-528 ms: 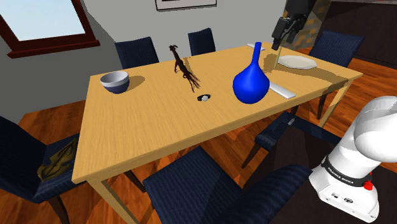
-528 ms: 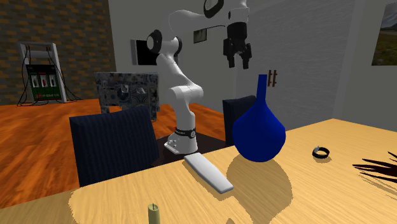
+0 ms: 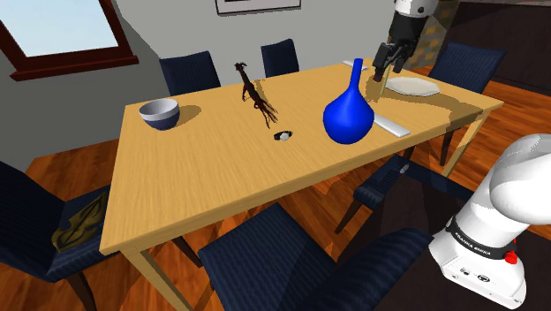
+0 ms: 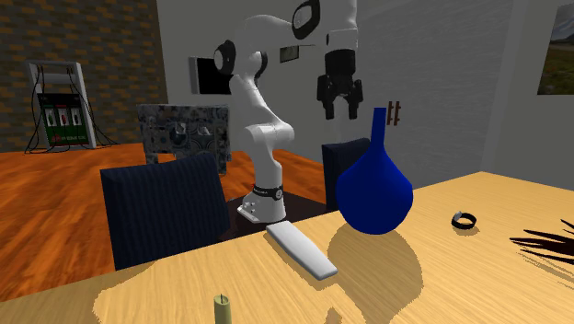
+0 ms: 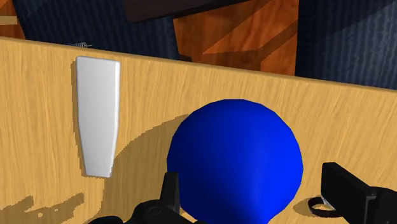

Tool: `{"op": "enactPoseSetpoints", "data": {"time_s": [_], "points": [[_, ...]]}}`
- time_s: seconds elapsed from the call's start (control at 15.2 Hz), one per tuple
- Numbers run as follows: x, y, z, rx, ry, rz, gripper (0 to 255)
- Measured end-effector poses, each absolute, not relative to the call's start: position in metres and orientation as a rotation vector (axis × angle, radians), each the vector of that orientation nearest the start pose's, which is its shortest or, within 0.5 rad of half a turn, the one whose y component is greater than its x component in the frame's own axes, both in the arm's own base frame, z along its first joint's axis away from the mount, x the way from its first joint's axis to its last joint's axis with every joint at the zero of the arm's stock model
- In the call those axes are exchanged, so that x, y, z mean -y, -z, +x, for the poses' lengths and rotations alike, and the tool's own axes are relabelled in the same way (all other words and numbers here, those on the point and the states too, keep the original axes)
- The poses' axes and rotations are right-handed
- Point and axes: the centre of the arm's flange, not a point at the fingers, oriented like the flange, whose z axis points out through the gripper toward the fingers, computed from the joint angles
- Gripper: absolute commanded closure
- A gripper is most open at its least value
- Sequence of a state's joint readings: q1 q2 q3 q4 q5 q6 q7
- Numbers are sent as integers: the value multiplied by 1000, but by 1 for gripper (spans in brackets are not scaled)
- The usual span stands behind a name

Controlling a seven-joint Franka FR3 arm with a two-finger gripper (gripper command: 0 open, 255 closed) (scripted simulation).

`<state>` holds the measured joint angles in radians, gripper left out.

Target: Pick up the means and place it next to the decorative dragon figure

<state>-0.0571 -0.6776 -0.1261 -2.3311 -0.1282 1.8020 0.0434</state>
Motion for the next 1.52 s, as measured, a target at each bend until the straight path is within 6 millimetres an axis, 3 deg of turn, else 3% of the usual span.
{"op": "enactPoseSetpoints", "data": {"time_s": [0.79,1.52], "points": [[205,-476,385,-435,100,-3139,0],[300,-368,400,-554,-10,-3100,0]]}}
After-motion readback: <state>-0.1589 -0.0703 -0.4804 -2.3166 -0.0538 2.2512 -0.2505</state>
